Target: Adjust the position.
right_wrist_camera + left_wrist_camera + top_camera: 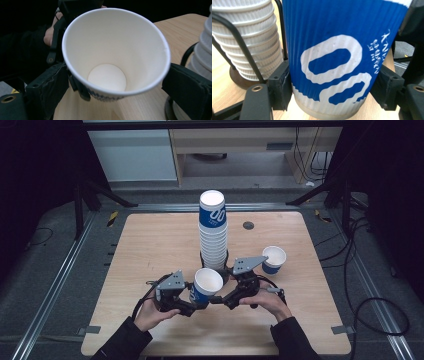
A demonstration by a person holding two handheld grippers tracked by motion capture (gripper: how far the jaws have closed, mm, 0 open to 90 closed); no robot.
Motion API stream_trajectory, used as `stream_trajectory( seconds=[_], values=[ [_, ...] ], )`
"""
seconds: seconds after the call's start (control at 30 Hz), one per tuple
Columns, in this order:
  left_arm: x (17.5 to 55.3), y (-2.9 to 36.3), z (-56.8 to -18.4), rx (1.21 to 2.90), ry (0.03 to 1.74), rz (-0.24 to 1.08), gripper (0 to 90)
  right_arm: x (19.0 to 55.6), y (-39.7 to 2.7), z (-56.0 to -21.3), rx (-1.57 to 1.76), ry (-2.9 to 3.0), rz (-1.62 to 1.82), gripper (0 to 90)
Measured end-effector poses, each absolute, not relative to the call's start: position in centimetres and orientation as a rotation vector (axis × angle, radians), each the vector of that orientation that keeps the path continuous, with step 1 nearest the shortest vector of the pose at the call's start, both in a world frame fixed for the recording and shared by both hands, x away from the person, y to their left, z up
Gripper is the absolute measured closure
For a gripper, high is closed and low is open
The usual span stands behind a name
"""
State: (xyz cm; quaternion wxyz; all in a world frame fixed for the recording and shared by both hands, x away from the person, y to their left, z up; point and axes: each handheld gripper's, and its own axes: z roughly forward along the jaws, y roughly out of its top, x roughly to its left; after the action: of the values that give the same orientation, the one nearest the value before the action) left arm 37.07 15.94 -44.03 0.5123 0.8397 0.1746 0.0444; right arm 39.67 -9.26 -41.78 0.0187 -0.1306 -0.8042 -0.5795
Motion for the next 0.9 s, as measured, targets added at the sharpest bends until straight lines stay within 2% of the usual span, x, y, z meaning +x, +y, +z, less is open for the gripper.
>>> stream_trajectory(
  seconds=[0.2, 0.43, 0.7, 0.9],
  values=[
    [36.5, 15.2, -44.1, 2.036, 0.391, 0.107, 27.6, 39.6, -8.1, -42.4, -0.402, -2.454, -1.789, 9.0],
    [36.5, 15.2, -44.1, 2.039, 0.389, 0.111, 27.4, 39.5, -7.9, -42.7, -0.368, -2.42, -1.8, 19.9],
    [36.7, 15.3, -44.3, 2.052, 0.386, 0.109, 23.6, 39.4, -8.3, -42.2, -0.357, -2.436, -1.811, 20.8],
    [37.1, 16.0, -44.6, 2.074, 0.415, 0.112, 23.4, 39.6, -10.5, -41.1, -0.418, -2.47, -1.875, 20.7]
  ],
)
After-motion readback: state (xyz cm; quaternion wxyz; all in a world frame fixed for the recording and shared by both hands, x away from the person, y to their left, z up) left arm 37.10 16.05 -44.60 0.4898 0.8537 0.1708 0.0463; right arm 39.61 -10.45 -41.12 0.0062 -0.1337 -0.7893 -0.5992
